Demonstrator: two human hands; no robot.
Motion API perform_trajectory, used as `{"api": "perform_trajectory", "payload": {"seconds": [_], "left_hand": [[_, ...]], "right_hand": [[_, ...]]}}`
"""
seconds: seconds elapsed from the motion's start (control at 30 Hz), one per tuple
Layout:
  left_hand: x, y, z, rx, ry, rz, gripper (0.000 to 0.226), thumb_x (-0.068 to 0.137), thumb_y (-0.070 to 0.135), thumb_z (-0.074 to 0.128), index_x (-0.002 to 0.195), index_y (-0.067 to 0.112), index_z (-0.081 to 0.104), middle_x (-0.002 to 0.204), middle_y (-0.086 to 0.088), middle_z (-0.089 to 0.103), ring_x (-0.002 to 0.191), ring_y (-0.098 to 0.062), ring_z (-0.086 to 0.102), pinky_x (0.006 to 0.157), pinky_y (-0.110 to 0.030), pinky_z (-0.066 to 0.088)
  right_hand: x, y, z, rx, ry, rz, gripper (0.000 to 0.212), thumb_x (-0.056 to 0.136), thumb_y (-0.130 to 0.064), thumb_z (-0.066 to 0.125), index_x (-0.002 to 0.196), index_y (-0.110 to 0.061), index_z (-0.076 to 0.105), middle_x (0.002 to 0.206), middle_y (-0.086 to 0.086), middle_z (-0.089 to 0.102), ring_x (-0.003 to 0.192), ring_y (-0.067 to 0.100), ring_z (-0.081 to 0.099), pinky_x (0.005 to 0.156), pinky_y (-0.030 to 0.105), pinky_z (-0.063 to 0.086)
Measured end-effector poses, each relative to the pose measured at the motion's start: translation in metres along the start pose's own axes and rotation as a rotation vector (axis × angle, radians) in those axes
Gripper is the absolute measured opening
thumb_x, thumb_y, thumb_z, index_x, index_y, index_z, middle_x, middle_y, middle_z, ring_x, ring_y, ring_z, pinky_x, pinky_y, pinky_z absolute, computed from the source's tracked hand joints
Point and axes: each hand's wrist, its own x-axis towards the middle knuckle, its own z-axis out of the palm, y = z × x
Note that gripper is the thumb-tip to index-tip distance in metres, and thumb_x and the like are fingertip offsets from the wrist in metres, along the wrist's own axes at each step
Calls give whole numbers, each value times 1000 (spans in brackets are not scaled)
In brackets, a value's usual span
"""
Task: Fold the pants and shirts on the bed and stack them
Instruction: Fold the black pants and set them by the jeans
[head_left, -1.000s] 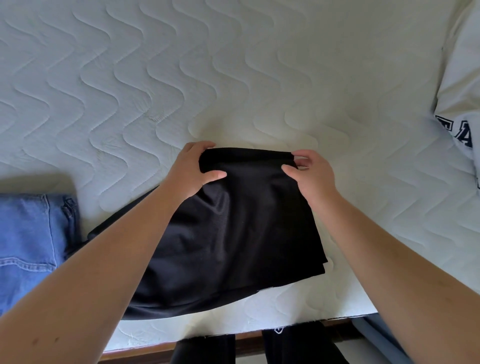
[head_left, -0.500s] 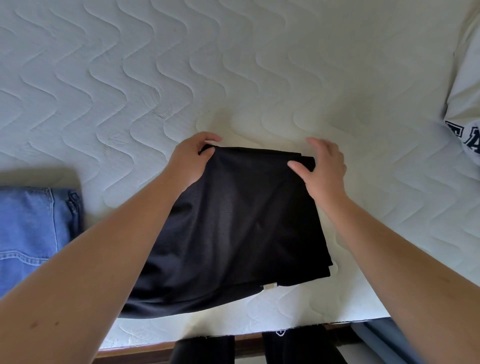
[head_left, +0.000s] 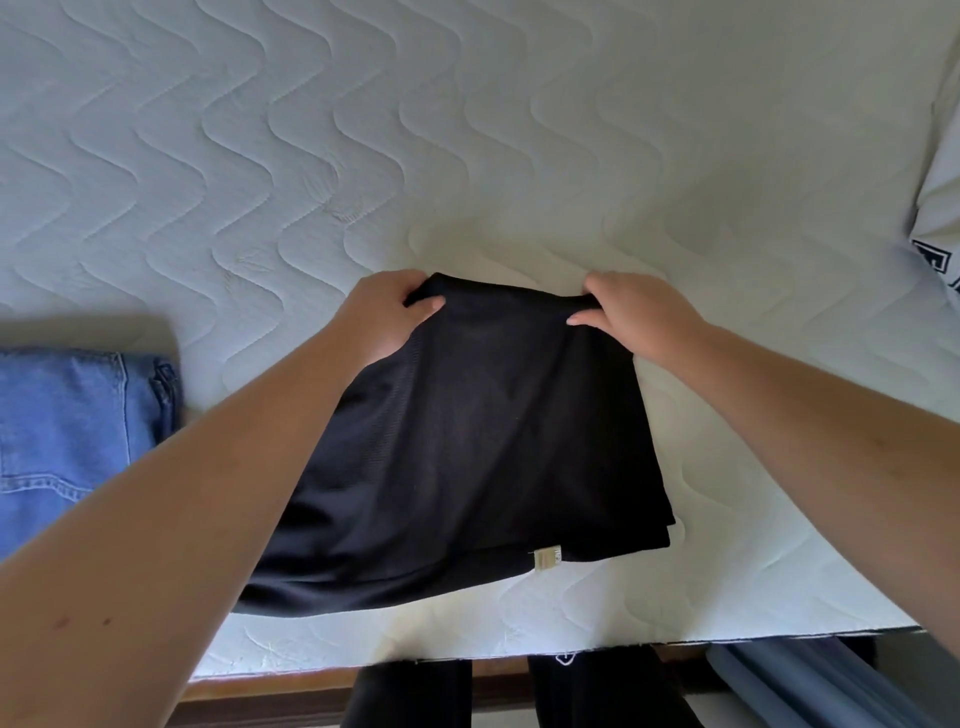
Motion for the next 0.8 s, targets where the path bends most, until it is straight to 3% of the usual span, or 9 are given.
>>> {"api": "perform_trajectory", "payload": {"seconds": [0.1,0.2,0.27,0.33,0.4,0.43,0.5,0.6,0.8], "left_hand": [[-11,0,3,13,38,35,21,100,45,49,91,32,63,81,12,64,84,-13,60,70,-27,45],[-26,-1,9,13,108,86,26,100,49,47,109,36,67,92,15,67,90,-10,61,80,-30,49],[-39,0,14,18,168,101,27,100,48,47,117,38,66,95,19,66,90,-8,58,78,-27,46],[-56,-1,22,22,206,130,25,101,43,47,119,38,64,90,24,63,86,-5,56,73,-20,43],[-78,1,31,18,218,178,25,101,38,47,121,40,61,86,31,63,84,-1,56,72,-7,40],[-89,1,36,22,222,205,27,101,35,48,125,40,60,96,32,65,90,-1,57,78,-6,40],[-109,-1,51,76,242,284,34,101,29,51,134,30,60,127,16,65,115,-9,57,96,-20,44],[-134,-4,73,247,181,333,41,102,34,43,141,26,54,147,2,51,136,-20,47,114,-47,33],[-166,-15,115,537,46,258,49,102,43,28,150,40,36,159,1,33,148,-25,29,119,-59,18]], "right_hand": [[-6,2,-2,-85,-13,-29,45,92,-44,61,111,-4,52,53,3,40,50,25,41,52,32,32],[-10,3,-5,-194,49,-210,22,91,-26,67,94,-5,62,53,3,39,54,27,43,66,36,40],[-17,6,-3,-194,128,-276,6,82,-6,69,88,-7,70,65,10,60,69,32,58,80,39,44],[-29,5,4,-147,208,-328,29,77,6,65,101,-8,74,94,14,73,93,33,68,90,41,47],[-44,6,12,-135,300,-400,42,78,11,65,116,-7,71,117,8,71,106,31,67,93,44,49],[-53,6,16,-150,331,-423,47,79,12,66,121,-8,69,123,6,69,110,30,66,94,44,48],[-69,12,27,-169,373,-438,56,79,13,62,131,-9,62,134,4,62,118,29,61,98,44,46],[-95,17,44,-191,413,-436,61,79,12,52,137,-5,54,146,9,51,126,32,53,103,46,44],[-134,13,70,-116,314,-396,59,71,15,48,126,1,63,137,15,58,117,35,62,91,46,55]]}}
